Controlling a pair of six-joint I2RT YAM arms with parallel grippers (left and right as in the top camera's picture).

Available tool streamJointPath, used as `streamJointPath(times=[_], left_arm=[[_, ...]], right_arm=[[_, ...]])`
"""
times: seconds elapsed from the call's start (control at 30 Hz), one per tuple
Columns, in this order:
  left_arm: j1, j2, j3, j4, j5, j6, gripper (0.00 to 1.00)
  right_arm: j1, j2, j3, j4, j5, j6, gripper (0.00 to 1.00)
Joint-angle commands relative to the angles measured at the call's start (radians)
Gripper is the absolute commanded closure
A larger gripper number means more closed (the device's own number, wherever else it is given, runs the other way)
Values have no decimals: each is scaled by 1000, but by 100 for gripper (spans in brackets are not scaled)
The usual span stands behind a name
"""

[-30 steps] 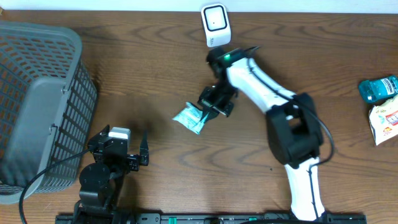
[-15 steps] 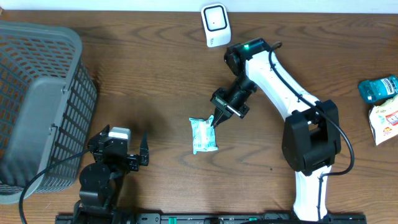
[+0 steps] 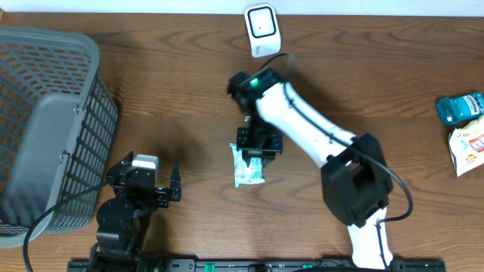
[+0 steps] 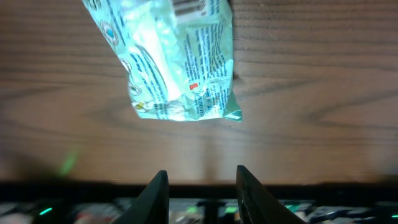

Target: Scan the item barcode

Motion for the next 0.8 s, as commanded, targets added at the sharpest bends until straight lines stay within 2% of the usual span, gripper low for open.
streamJointPath(times=[0.0, 0.03, 0.07, 0.1, 0.13, 0.23, 0.37, 0.47, 0.57, 0.77], left_arm=[[0, -2, -1, 1, 1, -1, 2], [0, -2, -1, 1, 1, -1, 2], [0, -2, -1, 1, 1, -1, 2], [0, -2, -1, 1, 1, -1, 2], [0, -2, -1, 1, 1, -1, 2], [0, -2, -1, 1, 1, -1, 2], [0, -2, -1, 1, 1, -1, 2], [0, -2, -1, 1, 1, -1, 2], [0, -2, -1, 1, 1, -1, 2], [0, -2, -1, 1, 1, -1, 2]], right_arm=[[52, -1, 2, 5, 165, 7, 66], [70, -1, 2, 16, 187, 7, 57], [90, -1, 0, 35, 216, 6, 39], [108, -1, -2, 57, 240, 6, 8], [125, -1, -6, 80, 264, 7, 4], [175, -1, -26, 161, 311, 17, 2], [215, 0, -68, 251, 394, 142, 2], [220, 0, -121, 292, 454, 281, 12], [218, 0, -179, 344, 495, 333, 20], [219, 1, -252, 419, 497, 332, 23]])
